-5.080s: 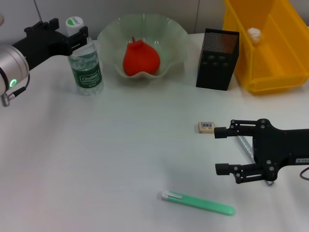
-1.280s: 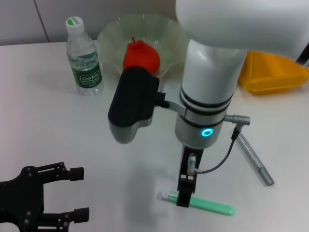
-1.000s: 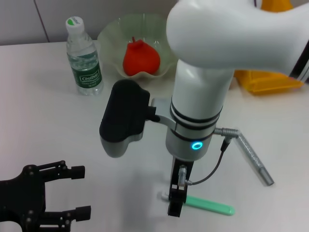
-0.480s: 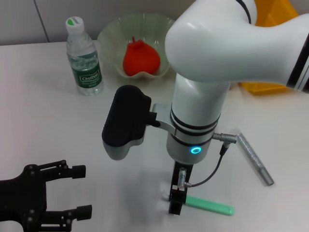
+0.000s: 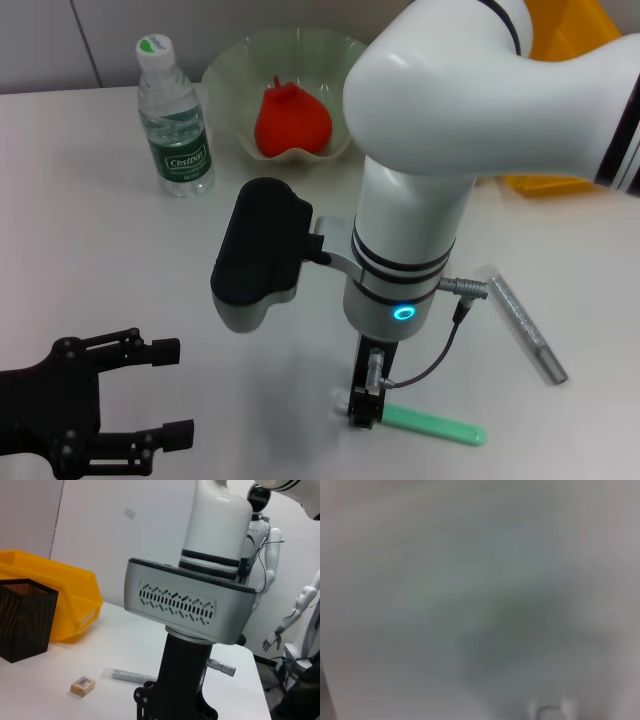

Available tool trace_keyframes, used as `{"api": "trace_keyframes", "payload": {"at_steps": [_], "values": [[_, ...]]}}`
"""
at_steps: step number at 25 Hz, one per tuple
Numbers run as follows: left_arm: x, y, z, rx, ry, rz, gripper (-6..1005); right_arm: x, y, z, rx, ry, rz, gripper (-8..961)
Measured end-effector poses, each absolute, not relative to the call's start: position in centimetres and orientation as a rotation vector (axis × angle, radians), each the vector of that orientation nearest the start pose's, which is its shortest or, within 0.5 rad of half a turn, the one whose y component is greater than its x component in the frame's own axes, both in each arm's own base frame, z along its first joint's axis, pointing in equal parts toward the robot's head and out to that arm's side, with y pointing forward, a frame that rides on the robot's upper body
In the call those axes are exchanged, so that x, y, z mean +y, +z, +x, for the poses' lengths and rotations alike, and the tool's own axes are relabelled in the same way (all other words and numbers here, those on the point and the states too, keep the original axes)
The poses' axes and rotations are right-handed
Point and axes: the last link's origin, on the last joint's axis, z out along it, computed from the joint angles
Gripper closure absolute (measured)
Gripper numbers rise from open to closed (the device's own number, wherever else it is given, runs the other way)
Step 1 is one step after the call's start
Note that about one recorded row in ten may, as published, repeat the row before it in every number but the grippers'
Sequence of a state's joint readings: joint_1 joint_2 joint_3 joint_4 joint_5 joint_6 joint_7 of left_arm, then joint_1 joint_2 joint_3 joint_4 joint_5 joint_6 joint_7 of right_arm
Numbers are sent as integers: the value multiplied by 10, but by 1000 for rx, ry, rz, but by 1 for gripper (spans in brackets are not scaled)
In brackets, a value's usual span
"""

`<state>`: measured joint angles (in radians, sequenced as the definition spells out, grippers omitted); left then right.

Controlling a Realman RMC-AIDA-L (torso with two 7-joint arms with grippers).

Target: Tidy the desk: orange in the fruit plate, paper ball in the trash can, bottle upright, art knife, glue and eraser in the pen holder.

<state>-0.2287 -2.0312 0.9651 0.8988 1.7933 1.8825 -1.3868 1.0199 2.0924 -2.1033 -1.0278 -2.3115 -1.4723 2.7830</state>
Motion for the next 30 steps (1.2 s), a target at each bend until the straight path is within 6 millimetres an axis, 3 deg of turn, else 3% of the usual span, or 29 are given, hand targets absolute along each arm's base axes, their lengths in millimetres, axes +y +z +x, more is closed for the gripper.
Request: {"api": "trace_keyframes", "payload": {"at_steps": [1, 20, 23, 28, 30], "values": [[236, 28, -276, -505, -819, -2958, 158, 302, -128, 106, 431, -1112, -2866, 573], [234, 25, -277, -502, -838, -2961, 158, 295, -131, 106, 403, -1136, -2882, 685], [234, 26, -278, -505, -836, -2960, 158, 295, -130, 103, 405, -1120, -2891, 745], [233, 26, -279, -510, -834, -2958, 157, 305, -110, 94, 444, -1050, -2892, 784], [233, 26, -279, -511, -834, -2958, 157, 316, -88, 90, 494, -966, -2886, 784]]}}
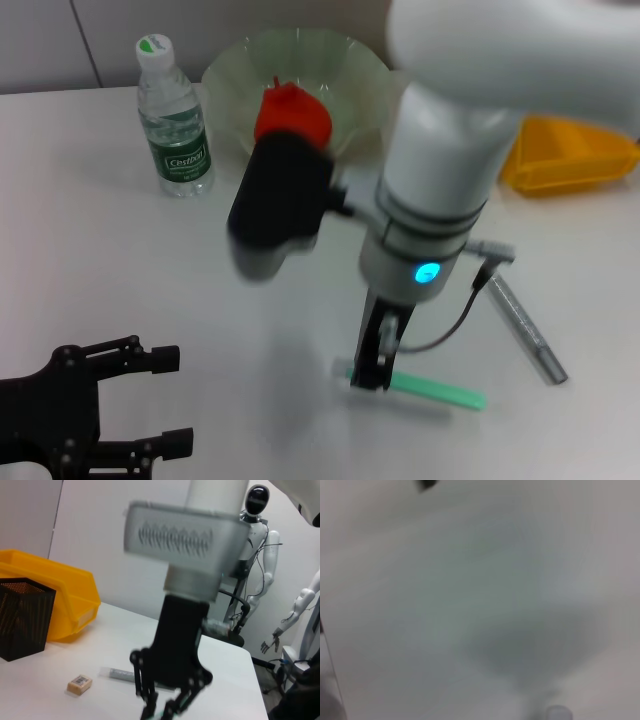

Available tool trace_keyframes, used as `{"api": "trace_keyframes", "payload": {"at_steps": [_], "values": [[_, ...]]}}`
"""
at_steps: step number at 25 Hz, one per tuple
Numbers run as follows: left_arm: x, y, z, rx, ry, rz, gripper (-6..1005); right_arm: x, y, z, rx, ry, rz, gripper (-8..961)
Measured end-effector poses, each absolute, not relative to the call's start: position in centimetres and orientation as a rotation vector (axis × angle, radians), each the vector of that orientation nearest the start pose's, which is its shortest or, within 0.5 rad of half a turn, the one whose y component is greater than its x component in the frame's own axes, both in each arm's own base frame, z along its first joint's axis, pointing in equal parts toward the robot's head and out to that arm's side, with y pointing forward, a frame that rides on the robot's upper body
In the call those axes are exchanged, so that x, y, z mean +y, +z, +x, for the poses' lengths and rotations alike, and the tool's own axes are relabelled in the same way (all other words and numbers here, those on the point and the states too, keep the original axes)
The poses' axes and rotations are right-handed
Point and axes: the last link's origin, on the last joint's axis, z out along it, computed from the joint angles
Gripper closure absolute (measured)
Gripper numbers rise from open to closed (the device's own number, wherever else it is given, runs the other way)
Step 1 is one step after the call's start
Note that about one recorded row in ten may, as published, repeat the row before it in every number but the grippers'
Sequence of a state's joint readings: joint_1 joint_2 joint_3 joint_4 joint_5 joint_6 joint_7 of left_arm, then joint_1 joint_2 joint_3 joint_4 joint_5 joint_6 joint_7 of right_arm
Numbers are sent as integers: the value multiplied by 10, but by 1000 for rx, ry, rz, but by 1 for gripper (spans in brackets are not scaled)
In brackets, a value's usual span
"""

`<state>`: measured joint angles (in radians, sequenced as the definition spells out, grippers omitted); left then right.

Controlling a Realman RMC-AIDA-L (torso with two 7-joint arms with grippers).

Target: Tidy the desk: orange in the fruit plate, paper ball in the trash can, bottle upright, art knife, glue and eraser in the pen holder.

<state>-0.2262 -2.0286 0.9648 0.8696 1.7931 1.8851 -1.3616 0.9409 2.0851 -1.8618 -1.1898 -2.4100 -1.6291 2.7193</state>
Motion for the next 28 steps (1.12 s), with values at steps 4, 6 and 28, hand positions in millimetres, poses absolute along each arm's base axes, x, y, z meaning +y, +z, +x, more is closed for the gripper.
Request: {"api": "trace_keyframes", "payload": {"at_steps": [4, 6, 28], "values": [[233, 26, -279, -510, -835, -2956, 157, 331, -64, 88, 556, -844, -2880, 777], [233, 25, -279, -510, -834, -2955, 158, 345, -41, 89, 606, -733, -2856, 773], [238, 23, -275, -483, -845, -2961, 157, 430, 101, 133, 617, 256, -2442, 734]]}}
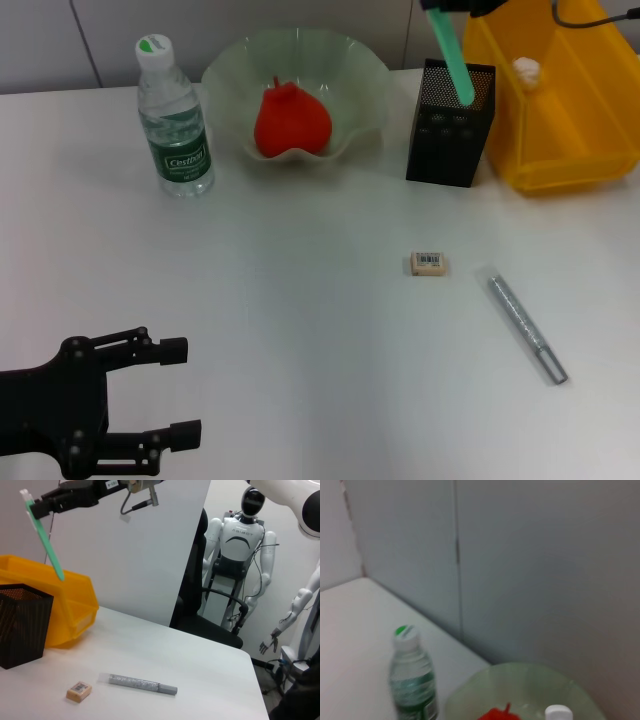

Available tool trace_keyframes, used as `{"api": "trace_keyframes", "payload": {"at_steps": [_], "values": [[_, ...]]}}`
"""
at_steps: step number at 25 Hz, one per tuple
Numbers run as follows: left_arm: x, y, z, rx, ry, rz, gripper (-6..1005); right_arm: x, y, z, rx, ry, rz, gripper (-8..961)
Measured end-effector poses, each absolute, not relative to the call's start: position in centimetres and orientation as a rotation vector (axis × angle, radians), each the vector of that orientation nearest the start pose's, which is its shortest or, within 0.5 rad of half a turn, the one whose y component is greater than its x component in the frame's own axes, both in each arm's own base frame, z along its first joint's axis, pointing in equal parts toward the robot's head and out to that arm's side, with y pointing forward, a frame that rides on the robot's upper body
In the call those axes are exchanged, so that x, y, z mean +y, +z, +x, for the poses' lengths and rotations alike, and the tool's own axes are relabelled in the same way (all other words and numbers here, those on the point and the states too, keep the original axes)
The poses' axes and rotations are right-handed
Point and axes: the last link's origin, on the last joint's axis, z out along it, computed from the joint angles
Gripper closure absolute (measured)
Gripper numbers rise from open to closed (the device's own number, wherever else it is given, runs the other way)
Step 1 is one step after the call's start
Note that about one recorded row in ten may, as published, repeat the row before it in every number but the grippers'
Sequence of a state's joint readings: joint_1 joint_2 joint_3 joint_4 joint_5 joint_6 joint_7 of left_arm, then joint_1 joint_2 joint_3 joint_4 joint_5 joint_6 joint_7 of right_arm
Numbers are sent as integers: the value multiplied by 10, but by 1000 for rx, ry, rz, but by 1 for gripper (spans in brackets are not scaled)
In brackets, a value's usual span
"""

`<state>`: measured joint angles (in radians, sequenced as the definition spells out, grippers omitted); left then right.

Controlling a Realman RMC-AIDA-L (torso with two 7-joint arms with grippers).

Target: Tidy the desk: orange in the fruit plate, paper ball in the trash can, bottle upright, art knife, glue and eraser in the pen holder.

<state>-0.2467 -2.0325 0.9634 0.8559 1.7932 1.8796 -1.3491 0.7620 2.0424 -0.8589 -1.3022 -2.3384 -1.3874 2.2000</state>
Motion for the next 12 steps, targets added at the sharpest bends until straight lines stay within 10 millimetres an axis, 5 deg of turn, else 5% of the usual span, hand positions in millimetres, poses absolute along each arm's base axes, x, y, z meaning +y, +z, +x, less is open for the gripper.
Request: {"api": "trace_keyframes", "payload": {"at_steps": [12], "values": [[238, 22, -274, -484, -858, -2964, 157, 447, 89, 167, 594, 340, -2340, 712]]}}
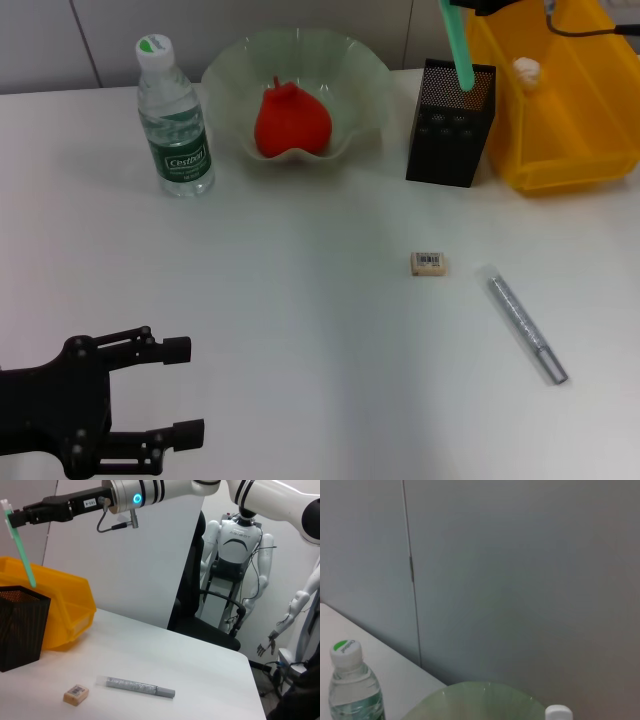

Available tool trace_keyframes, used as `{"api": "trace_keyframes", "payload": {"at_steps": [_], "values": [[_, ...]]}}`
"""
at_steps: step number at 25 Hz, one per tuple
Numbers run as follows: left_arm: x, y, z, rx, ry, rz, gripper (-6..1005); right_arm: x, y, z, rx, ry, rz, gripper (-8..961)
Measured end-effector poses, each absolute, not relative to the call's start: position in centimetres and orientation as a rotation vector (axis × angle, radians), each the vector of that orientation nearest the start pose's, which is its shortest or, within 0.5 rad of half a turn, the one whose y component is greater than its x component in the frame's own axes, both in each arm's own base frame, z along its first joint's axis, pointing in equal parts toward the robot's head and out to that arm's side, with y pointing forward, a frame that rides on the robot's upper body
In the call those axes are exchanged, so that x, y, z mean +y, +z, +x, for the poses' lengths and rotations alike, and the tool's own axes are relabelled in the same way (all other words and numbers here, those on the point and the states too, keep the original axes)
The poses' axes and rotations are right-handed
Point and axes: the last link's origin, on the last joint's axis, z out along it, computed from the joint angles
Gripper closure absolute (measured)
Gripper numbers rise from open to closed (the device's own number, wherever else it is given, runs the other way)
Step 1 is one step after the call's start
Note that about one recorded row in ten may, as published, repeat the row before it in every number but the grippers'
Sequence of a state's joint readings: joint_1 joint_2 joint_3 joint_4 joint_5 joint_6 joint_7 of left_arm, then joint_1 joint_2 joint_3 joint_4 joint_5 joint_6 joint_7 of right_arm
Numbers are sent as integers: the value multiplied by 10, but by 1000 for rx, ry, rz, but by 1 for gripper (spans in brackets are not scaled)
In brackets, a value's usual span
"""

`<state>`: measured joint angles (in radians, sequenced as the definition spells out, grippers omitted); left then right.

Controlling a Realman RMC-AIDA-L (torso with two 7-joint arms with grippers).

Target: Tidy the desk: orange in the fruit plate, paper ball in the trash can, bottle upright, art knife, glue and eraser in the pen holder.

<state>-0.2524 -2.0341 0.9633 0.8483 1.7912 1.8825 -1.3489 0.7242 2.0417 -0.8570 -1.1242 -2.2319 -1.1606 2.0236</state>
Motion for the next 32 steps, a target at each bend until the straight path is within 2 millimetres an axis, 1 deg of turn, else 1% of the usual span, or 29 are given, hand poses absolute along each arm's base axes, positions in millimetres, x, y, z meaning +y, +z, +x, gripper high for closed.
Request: {"api": "trace_keyframes", "payload": {"at_steps": [4, 7, 13, 17, 25, 30, 31, 32], "values": [[239, 22, -273, -480, -862, -2960, 157, 449, 84, 174, 566, 349, -2332, 705], [240, 22, -273, -480, -865, -2961, 157, 451, 75, 183, 566, 343, -2330, 699], [241, 20, -271, -478, -870, -2963, 158, 454, 67, 191, 562, 334, -2317, 689], [241, 20, -270, -475, -869, -2966, 158, 454, 60, 198, 591, 332, -2307, 681], [242, 19, -269, -473, -872, -2966, 158, 455, 60, 204, 618, 334, -2277, 667], [242, 19, -269, -473, -872, -2966, 158, 454, 60, 203, 628, 341, -2281, 491], [242, 19, -269, -474, -872, -2966, 158, 453, 60, 201, 632, 346, -2289, 456], [242, 19, -269, -474, -873, -2966, 158, 450, 63, 195, 643, 357, -2308, 445]]}}
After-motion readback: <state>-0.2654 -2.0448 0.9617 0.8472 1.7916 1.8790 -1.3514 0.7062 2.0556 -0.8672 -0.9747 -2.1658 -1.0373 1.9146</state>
